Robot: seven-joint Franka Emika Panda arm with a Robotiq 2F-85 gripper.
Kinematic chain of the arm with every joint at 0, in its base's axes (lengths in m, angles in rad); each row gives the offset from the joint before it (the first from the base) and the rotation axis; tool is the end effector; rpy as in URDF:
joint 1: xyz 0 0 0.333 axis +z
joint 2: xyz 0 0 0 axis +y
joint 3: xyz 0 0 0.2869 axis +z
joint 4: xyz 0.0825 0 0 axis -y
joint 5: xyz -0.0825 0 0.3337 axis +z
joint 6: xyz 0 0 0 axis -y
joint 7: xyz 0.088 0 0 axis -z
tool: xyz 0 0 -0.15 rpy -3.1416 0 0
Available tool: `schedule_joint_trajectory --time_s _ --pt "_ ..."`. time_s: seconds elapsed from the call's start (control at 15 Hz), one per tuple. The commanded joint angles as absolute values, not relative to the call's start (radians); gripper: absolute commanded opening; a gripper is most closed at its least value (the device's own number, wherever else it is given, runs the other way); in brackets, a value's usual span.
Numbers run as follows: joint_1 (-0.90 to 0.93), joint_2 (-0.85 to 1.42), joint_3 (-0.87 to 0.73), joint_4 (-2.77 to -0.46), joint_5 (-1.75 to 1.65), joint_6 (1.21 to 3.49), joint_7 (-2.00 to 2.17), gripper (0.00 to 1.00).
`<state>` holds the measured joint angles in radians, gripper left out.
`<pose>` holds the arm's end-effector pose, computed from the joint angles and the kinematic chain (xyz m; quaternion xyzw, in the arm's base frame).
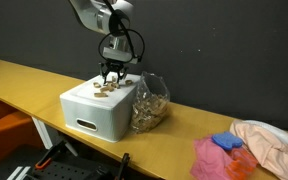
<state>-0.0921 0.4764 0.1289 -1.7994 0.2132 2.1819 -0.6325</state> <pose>0.5868 0.0339 0.2434 -0.9582 -0.2584 0.0106 0.1224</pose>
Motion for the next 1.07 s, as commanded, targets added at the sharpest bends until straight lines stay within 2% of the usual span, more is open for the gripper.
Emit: schedule_joint_trajectory --time_s 0.0,0.2,0.27,1.0 --pt "-0.087 0.475 0.122 -1.791 0.193 2.178 -0.611 0.24" --pt "-0.088 0.473 0.122 -1.79 0.191 2.18 -0.606 0.02" --pt "-0.088 0.47 0.122 -1.791 0.191 2.18 -0.604 0.0" --pt "-0.094 0.369 0.076 -1.76 0.126 2.154 -0.524 0.0"
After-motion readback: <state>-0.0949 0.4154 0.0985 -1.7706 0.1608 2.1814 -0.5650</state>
